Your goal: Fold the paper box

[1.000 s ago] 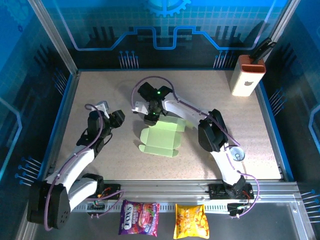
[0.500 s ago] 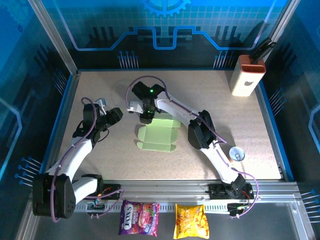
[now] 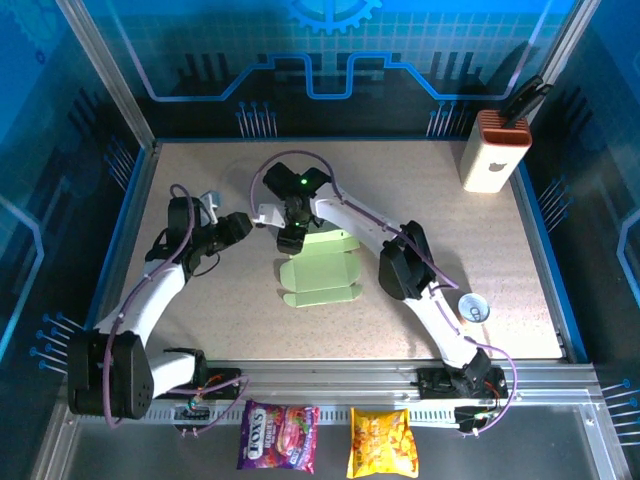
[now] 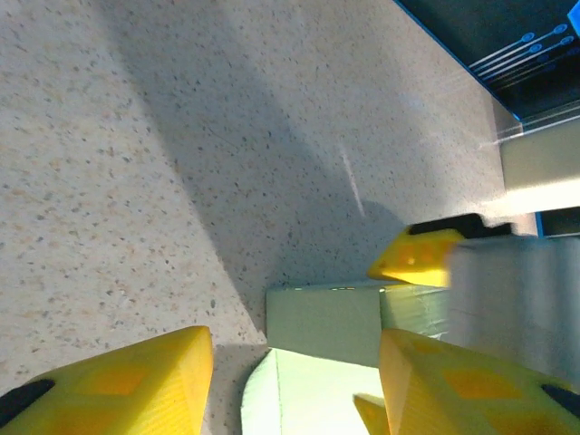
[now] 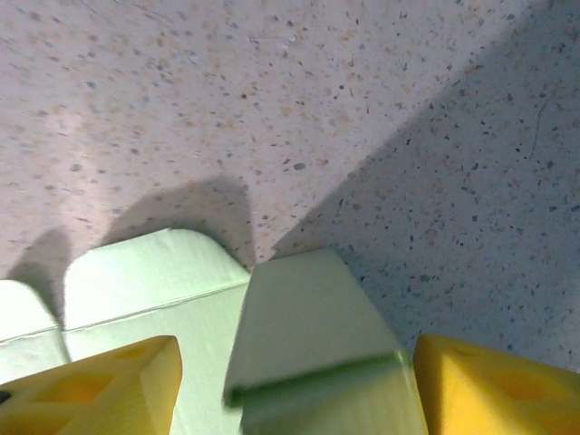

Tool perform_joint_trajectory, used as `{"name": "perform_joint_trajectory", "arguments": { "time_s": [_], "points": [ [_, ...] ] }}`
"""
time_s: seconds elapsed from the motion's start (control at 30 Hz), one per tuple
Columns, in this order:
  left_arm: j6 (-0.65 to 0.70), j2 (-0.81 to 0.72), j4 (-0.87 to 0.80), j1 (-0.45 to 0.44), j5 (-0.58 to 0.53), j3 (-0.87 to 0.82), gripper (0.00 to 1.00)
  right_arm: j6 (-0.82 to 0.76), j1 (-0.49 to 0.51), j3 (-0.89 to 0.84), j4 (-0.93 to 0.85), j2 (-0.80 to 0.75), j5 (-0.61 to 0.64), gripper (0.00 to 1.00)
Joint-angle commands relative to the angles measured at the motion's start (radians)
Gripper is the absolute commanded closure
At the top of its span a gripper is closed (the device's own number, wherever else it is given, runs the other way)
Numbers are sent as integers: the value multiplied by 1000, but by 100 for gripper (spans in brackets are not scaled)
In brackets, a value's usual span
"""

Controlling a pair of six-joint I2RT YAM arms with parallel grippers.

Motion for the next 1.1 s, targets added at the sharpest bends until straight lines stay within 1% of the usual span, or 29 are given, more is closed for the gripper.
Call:
{"name": "perform_joint_trajectory", "arguments": {
  "time_s": [0.0,0.13,0.23,0.3,0.47,0.53,0.63,0.8,0.97,1.07],
  "points": [
    [-25,37,-25,-35,60,54,48,46,-21,-72,56,-137,-101,30],
    [-34,92,-46,-99,40,98,48,128,-56,-242,186,-271,-146,30],
    [-49,145,-49,-150,33,132,48,243,-110,-391,298,-376,-177,33],
    [-62,180,-35,-181,33,149,48,343,-160,-477,348,-433,-195,38],
    [-82,261,-6,-228,27,193,49,566,-288,-645,415,-510,-217,57],
    [-83,292,1,-237,38,209,51,614,-321,-692,433,-520,-236,59],
    [-74,347,-5,-242,68,250,56,659,-348,-751,465,-529,-261,61],
    [-54,418,-10,-252,86,311,63,698,-350,-795,484,-544,-255,62],
    [-36,450,-20,-255,92,346,65,720,-351,-823,488,-560,-232,62],
    [-12,440,-56,-257,63,349,63,730,-350,-834,496,-582,-223,62]
  ]
}}
